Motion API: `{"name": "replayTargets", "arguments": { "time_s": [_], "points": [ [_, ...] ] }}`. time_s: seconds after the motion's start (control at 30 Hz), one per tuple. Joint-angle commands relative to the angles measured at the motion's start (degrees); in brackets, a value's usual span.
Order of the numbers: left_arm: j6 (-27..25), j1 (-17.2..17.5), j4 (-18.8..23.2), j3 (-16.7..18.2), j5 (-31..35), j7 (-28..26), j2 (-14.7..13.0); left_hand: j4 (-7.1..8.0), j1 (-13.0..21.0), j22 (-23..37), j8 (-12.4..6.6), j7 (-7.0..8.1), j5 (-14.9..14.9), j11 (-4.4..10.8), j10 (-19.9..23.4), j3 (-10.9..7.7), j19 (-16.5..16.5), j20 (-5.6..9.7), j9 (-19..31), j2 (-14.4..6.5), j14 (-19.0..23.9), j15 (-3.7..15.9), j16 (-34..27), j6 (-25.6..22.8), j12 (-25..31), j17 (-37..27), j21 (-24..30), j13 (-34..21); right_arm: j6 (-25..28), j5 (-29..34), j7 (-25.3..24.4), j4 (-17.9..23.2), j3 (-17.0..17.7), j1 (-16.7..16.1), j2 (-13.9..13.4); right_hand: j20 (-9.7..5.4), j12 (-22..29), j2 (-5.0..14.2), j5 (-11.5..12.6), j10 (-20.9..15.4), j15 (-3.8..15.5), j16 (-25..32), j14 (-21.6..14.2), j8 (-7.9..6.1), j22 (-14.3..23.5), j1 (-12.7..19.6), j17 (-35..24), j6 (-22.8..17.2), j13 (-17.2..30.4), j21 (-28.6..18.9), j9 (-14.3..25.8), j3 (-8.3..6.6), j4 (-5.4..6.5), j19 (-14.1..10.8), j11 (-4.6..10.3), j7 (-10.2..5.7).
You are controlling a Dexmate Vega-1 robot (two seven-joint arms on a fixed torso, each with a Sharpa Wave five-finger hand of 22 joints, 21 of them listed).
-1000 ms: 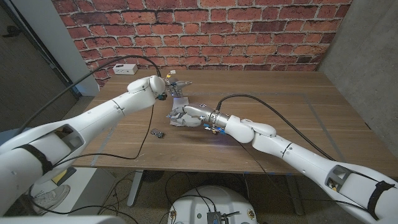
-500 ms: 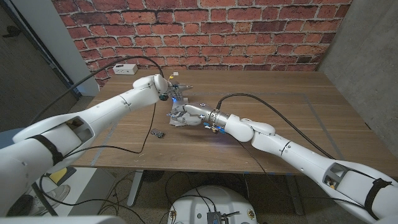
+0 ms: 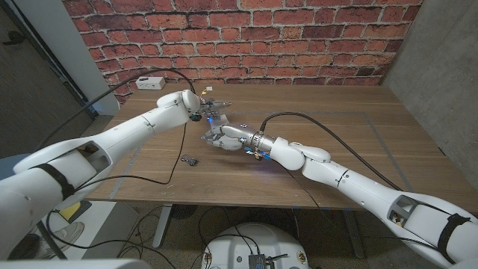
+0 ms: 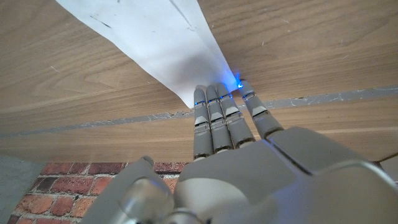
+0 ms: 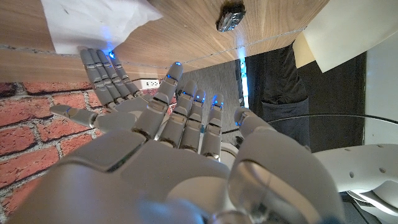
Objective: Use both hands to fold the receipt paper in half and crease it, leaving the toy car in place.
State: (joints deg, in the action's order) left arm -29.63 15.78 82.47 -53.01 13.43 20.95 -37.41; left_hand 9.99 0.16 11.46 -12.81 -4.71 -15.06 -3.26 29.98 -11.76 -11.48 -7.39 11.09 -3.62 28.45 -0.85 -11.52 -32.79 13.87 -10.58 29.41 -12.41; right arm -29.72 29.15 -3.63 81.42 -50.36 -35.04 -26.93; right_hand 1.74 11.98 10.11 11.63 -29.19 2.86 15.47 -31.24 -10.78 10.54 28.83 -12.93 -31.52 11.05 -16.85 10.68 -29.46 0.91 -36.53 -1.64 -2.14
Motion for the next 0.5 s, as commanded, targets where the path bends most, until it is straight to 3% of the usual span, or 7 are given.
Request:
{"name": "replayTargets", "arguments": {
  "time_s": [0.03,0.13,0.3,0.5],
  "points": [
    [20.58,11.59,4.08,17.54,-21.29,-3.82,-4.44,-0.26,0.16,0.16,0.67,1.12,-0.39,0.04,-2.33,0.83,3.18,-1.72,0.25,-0.99,-2.90,-1.34,0.69,0.77,-0.83,-0.24,-1.36,-0.55,0.35,0.22,-0.40,1.12,0.26,-0.53,-0.25,0.38,-0.05,-0.13,-0.09,-0.48,1.37,0.40,-0.55,-0.42,0.22,-0.34,-0.32,-0.61,0.25,0.13,0.10,0.22,0.01,-0.21,0.26,0.18],
    [26.90,14.58,4.10,20.88,-26.05,-4.60,-4.74,-0.50,0.40,0.16,1.11,1.60,-0.38,-0.22,-3.48,1.11,3.76,-2.11,0.28,-0.72,-3.84,-2.08,0.78,1.90,-1.21,-0.26,-1.70,-0.67,0.69,-0.06,-0.45,1.41,0.47,-0.78,-0.24,0.39,-0.03,-0.09,-0.08,-0.58,1.44,0.41,-0.57,-0.46,0.22,-0.31,-0.35,-0.71,0.25,0.15,0.10,0.20,-0.02,-0.20,0.09,0.25],
    [30.30,18.45,7.62,23.57,-27.60,-8.24,-6.49,-0.82,0.80,0.15,2.23,2.74,-0.35,-0.33,-5.64,1.39,4.10,-2.47,0.29,-0.61,-5.65,-2.16,0.91,5.53,-1.82,-0.31,-2.04,-0.86,1.05,-0.97,-0.33,1.91,0.96,-1.13,-0.33,0.45,-0.07,-0.14,-0.07,-0.58,1.40,0.39,-0.71,-0.51,0.23,-0.26,-0.30,-0.87,0.26,0.15,0.10,0.11,-0.08,-0.23,0.16,0.17],
    [34.71,24.52,9.67,27.19,-28.80,-14.97,-7.44,-1.42,1.93,0.13,2.78,5.48,-0.28,-0.46,-9.51,1.07,4.15,-2.69,0.09,-1.40,-8.88,-1.99,0.97,12.21,-2.53,-0.30,-2.51,-1.01,1.28,-6.95,0.08,2.01,3.39,-2.39,-0.33,0.32,-0.16,-0.14,-0.01,-0.53,1.45,0.15,-0.28,-0.50,0.23,0.03,-0.26,-0.92,0.27,0.28,0.10,-0.08,-0.39,0.05,0.15,0.19]
  ]
}}
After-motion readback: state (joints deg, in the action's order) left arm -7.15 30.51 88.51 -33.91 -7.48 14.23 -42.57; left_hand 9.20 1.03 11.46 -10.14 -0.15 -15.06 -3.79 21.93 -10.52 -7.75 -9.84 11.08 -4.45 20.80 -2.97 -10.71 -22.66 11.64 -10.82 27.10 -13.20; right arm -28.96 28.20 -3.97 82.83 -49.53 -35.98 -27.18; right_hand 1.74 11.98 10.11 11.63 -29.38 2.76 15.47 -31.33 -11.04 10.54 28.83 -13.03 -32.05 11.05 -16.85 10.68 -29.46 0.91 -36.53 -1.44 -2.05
